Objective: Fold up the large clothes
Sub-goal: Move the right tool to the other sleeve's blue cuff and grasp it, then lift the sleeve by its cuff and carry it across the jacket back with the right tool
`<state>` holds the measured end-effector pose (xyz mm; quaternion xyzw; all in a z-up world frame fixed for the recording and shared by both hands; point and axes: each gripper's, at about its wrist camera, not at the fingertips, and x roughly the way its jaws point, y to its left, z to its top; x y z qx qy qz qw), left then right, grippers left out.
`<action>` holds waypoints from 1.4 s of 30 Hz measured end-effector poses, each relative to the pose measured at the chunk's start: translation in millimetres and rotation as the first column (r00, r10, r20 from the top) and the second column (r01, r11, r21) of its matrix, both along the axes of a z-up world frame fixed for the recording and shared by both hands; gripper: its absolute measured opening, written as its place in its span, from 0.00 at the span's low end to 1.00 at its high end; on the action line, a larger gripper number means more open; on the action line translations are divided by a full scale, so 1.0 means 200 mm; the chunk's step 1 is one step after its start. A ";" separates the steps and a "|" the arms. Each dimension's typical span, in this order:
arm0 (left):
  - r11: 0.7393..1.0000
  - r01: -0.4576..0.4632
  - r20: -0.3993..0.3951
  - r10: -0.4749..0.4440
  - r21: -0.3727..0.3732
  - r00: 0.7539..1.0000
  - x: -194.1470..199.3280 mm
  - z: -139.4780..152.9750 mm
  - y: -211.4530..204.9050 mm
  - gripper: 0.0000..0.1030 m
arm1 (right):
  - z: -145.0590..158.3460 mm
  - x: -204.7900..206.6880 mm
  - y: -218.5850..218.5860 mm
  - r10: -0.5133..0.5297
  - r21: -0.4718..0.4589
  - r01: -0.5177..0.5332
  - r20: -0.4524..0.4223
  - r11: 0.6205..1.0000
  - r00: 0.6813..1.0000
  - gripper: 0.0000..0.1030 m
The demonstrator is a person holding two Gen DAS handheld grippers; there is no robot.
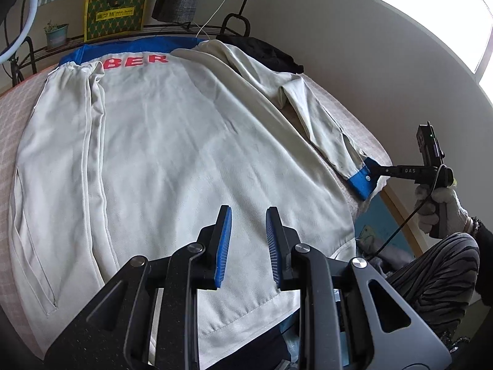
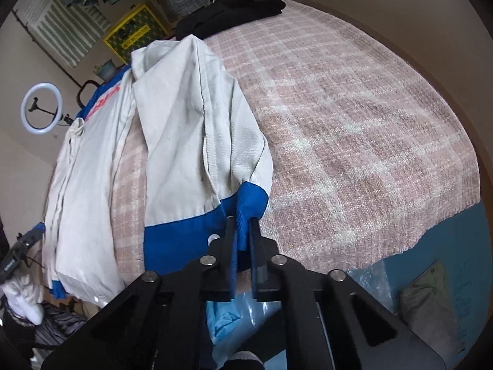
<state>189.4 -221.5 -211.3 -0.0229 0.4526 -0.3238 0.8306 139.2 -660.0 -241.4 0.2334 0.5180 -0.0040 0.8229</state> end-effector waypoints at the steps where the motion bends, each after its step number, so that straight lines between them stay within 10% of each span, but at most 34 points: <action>1: 1.000 0.001 0.000 -0.001 -0.004 1.000 0.00 0.00 0.00 0.22 | 0.03 0.00 -0.02 0.002 -0.009 -0.002 0.013 1.000 1.000 0.02; 9: 1.000 0.017 -0.009 -0.017 0.015 1.000 0.03 -0.01 -0.06 0.22 | 0.34 -0.06 -0.37 -0.115 -0.127 0.136 0.163 0.982 0.980 0.01; 16: 0.999 0.030 -0.026 -0.029 0.030 0.999 0.05 -0.03 -0.16 0.22 | 0.15 -0.02 -0.61 -0.233 0.024 0.232 0.183 0.972 0.955 0.05; 20: 0.998 0.039 -0.022 -0.038 0.043 0.999 0.06 -0.02 -0.18 0.22 | 0.02 -0.06 -0.64 -0.298 0.075 0.291 0.122 0.954 0.947 0.48; 26: 0.999 0.033 -0.048 -0.031 0.034 0.998 0.09 -0.02 -0.22 0.22 | -0.13 -0.11 -0.70 -0.395 0.233 0.366 0.089 0.901 0.914 0.51; 29: 0.998 0.043 -0.052 -0.041 0.040 0.998 0.09 -0.03 -0.26 0.22 | -0.13 -0.05 -0.66 -0.364 0.214 0.335 0.116 0.918 0.924 0.43; 31: 0.998 0.051 -0.050 -0.049 0.038 0.998 0.08 -0.03 -0.29 0.22 | -0.12 0.00 -0.62 -0.313 0.191 0.287 0.125 0.939 0.942 0.05; 42: 0.998 0.066 -0.051 -0.066 0.000 0.996 0.12 -0.04 -0.41 0.22 | 0.62 0.10 -0.61 -0.176 -0.186 0.266 0.396 0.946 0.901 0.04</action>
